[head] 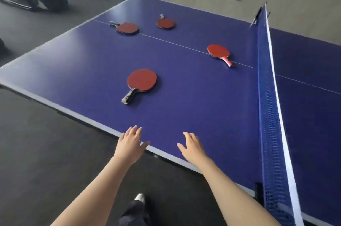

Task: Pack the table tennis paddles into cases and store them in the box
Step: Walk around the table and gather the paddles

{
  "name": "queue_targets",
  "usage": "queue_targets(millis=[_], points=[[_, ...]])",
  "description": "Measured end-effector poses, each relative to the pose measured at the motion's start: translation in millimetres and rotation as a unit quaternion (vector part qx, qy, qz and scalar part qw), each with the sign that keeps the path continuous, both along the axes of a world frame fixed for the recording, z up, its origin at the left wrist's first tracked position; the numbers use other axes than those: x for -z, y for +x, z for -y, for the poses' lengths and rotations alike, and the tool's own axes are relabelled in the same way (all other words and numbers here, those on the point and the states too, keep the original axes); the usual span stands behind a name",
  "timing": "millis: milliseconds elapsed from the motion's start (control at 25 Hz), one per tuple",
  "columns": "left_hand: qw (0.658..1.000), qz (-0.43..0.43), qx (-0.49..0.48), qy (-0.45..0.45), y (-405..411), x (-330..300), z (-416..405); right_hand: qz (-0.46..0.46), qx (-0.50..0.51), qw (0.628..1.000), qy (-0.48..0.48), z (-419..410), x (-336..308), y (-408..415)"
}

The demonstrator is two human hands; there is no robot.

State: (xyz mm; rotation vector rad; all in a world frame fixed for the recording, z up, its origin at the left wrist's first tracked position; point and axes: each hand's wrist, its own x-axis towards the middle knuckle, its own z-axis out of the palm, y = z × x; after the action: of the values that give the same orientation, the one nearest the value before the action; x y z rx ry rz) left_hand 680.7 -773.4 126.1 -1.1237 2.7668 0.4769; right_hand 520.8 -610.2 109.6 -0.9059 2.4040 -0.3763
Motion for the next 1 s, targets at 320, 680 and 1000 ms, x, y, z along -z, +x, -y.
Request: queue_targets(millis=[320, 680, 1000], points=[[0.986, 0.007, 0.165, -0.002, -133, -2, 81, -0.029, 0.181, 0.983, 0.011, 9, -10, -78], [0.976, 0.036, 0.213, -0.026, -263, 32, 76, -0.024, 0.204, 0.979, 0.008, 13, 2, -195], [0.985, 0.007, 0.165, -0.052, -356, 93, 101, -0.048, 0.209, 0.977, 0.012, 35, 25, -325]])
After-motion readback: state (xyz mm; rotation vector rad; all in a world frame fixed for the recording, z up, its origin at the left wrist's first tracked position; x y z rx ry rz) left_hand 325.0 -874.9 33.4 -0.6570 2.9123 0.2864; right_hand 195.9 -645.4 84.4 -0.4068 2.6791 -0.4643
